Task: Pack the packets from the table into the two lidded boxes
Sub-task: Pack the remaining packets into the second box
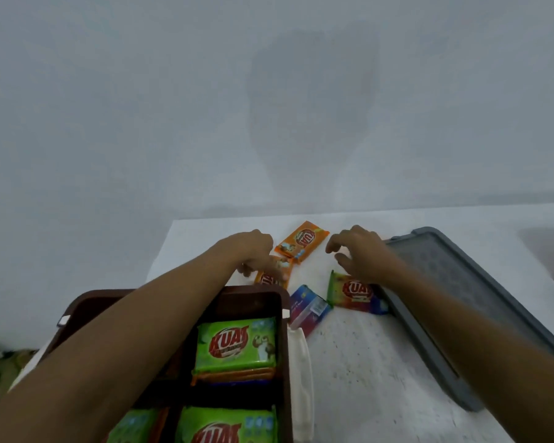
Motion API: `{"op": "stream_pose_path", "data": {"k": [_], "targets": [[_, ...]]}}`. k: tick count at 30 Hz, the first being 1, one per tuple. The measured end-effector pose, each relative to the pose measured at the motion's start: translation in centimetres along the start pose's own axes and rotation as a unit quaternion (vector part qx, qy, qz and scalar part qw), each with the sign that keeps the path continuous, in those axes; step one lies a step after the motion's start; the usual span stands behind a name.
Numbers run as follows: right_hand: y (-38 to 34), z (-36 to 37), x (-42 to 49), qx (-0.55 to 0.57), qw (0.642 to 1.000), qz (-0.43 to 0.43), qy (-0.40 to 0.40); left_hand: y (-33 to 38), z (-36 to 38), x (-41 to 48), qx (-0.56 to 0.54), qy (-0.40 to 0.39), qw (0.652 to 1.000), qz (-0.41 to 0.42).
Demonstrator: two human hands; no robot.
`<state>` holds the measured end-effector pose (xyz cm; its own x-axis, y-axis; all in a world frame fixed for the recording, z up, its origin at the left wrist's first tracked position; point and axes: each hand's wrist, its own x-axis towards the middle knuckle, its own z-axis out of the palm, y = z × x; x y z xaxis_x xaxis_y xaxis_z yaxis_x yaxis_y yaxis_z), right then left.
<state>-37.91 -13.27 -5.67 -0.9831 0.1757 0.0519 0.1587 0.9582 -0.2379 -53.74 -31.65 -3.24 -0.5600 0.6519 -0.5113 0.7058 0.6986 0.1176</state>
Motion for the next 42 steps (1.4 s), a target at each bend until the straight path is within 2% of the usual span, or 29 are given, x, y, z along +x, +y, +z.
{"op": "stream_pose_path", "data": {"k": [5, 10, 13, 17, 19, 21, 24, 25, 27, 28, 35, 37, 40, 42], "targets": [[-1.1, 0.4, 3.7, -0.036, 0.996, -0.066, -0.044, -0.8, 0.1, 0.9, -0.01, 0.017, 1.0, 0.012], [-1.5, 1.2, 6.8, -0.089, 0.98, -0.081, -0.159, -2.9, 0.3, 1.2, -0.046, 0.047, 0.998, 0.009], [-1.0, 1.6, 7.7, -0.114, 0.98, -0.073, -0.144, -3.5, 0.4, 1.2, -0.061, 0.019, 0.998, -0.023], [-0.4, 1.7, 7.6, -0.142, 0.978, -0.065, -0.137, -2.7, 0.3, 1.2, 0.027, -0.012, 0.999, -0.026], [-0.6, 1.5, 6.9, -0.082, 0.988, -0.042, -0.125, -2.2, 0.1, 1.1, 0.039, -0.007, 0.999, -0.02], [-1.2, 0.8, 6.1, 0.036, 0.994, 0.002, -0.103, -2.0, 0.0, 0.8, 0.03, 0.009, 0.999, -0.021], [-2.3, -1.0, 5.0, 0.224, 0.968, 0.077, -0.08, -2.2, -0.5, 0.2, -0.007, 0.075, 0.997, -0.006], [-2.6, -1.8, 4.4, 0.315, 0.94, 0.102, -0.086, -2.2, -0.8, -0.3, -0.019, 0.115, 0.993, 0.007], [-3.1, -3.2, 3.1, 0.494, 0.851, 0.142, -0.11, -2.2, -1.7, -1.4, -0.047, 0.191, 0.98, 0.03], [-3.7, -3.9, 2.2, 0.549, 0.814, 0.15, -0.115, -2.2, -2.2, -2.2, -0.064, 0.215, 0.973, 0.044], [-8.9, -6.1, -2.0, 0.682, 0.7, 0.206, -0.052, -3.8, -2.9, -9.3, -0.141, 0.262, 0.948, 0.109], [-10.8, -6.9, -3.1, 0.681, 0.699, 0.217, -0.013, -4.7, -2.6, -11.7, -0.14, 0.285, 0.94, 0.123], [-13.9, -7.7, -5.1, 0.67, 0.721, 0.178, 0.012, -6.6, -1.6, -15.3, -0.115, 0.301, 0.934, 0.154], [-16.1, -7.9, -6.7, 0.624, 0.766, 0.156, 0.017, -8.1, -0.5, -17.5, -0.089, 0.301, 0.934, 0.174]]}}
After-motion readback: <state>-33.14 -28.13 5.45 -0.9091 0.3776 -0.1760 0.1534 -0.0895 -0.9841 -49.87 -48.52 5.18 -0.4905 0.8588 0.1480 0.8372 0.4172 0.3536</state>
